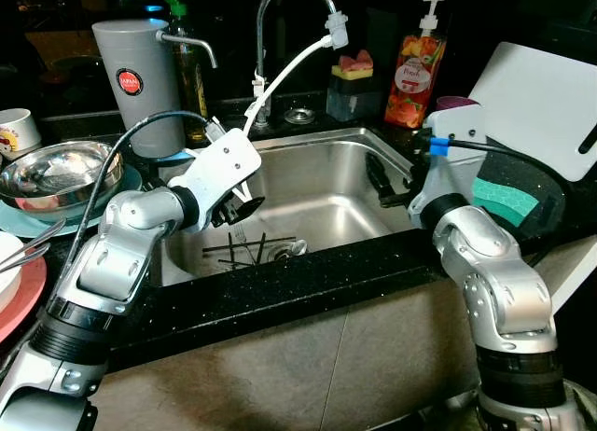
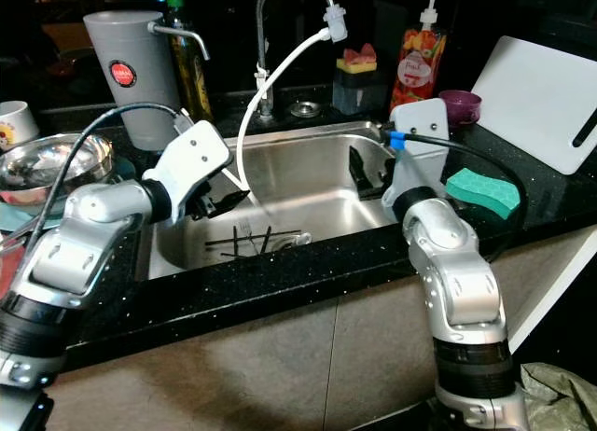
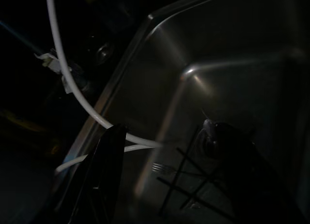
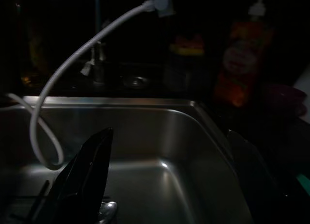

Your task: Kitchen organization

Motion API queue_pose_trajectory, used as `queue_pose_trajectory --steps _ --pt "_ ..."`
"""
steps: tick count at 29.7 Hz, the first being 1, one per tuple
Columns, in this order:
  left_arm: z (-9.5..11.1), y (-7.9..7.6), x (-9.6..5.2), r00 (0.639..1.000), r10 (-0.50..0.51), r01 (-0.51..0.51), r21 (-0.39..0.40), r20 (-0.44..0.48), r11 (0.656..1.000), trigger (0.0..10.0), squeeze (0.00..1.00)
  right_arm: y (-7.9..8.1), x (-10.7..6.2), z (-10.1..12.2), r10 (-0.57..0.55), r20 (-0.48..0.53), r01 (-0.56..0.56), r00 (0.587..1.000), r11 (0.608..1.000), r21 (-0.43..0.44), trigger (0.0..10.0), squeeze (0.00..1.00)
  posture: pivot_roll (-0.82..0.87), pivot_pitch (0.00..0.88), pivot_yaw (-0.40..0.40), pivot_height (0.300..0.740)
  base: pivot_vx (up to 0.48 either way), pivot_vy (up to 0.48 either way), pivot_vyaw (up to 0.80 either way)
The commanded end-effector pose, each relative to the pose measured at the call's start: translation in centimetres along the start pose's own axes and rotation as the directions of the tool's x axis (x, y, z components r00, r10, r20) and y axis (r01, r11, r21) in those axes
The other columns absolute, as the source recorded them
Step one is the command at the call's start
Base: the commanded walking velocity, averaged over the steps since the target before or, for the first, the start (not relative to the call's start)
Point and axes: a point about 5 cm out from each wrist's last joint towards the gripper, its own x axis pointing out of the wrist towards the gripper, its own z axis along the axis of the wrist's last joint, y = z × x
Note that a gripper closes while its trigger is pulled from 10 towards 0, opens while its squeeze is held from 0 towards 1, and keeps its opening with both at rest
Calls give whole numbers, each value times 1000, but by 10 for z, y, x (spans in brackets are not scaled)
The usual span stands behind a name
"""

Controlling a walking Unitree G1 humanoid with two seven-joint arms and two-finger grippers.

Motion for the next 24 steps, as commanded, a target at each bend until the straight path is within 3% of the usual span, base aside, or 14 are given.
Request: queue_pose_trajectory --steps 1,4,8,14,16,24 --pt "-2 -1 -4 1000 9 -9 13 -11 1000 10000 0 2 -3 3 -12 24 12 1000 1000 7 10000 0 54 80 -4 740 0 0 0" --pt "-3 0 -3 998 54 -53 15 -40 998 10000 0 2 -1 2 -26 13 25 1000 1000 9 10000 0 53 75 5 740 0 0 0" --pt "0 -1 -2 999 28 -27 45 -18 999 10000 0 5 0 13 -11 58 11 998 1000 -1 10000 0 31 55 10 740 0 0 0" --pt "5 1 -4 999 51 -51 47 2 998 10000 0 7 -2 7 -10 41 10 999 1000 3 10000 0 49 41 3 740 0 0 0" --pt "-2 -4 -6 999 37 -33 115 -36 993 10000 0 6 -3 4 -2 23 2 1000 1000 -12 10000 0 41 29 -2 740 0 0 0" --pt "-2 -13 -17 998 -27 37 195 -52 980 10000 0 1 -4 0 -27 10 27 1000 999 -17 10000 0 39 10 -5 740 0 0 0"
